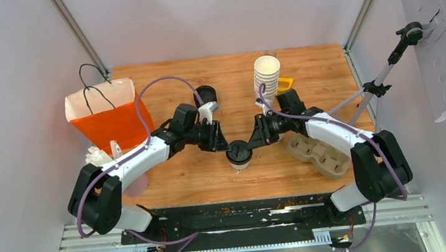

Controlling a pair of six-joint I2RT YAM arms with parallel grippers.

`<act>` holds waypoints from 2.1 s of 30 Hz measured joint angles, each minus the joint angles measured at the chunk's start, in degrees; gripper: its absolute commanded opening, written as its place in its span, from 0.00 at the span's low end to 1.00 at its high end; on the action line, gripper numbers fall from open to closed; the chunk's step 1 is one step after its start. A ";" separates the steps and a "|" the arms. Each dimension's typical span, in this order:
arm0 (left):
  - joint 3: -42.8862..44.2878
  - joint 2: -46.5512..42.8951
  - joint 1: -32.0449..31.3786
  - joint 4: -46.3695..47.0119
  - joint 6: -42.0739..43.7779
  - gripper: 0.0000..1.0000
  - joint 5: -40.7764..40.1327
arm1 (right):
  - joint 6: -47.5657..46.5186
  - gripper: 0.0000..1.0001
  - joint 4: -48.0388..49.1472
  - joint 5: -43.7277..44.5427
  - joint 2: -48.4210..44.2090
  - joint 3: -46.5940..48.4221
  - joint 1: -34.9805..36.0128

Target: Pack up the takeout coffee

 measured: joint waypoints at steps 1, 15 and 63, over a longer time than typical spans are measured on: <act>-0.31 0.00 0.00 0.66 -0.15 0.43 0.04 | 0.59 0.28 1.57 -0.94 -0.02 -1.05 -0.42; -4.50 -0.68 0.26 8.85 -3.61 0.42 0.83 | 7.41 0.28 15.28 -6.93 -0.87 -9.07 -2.62; 27.10 -36.02 0.59 -40.79 7.82 1.00 -23.98 | -1.46 0.94 -24.50 49.94 2.25 22.32 28.76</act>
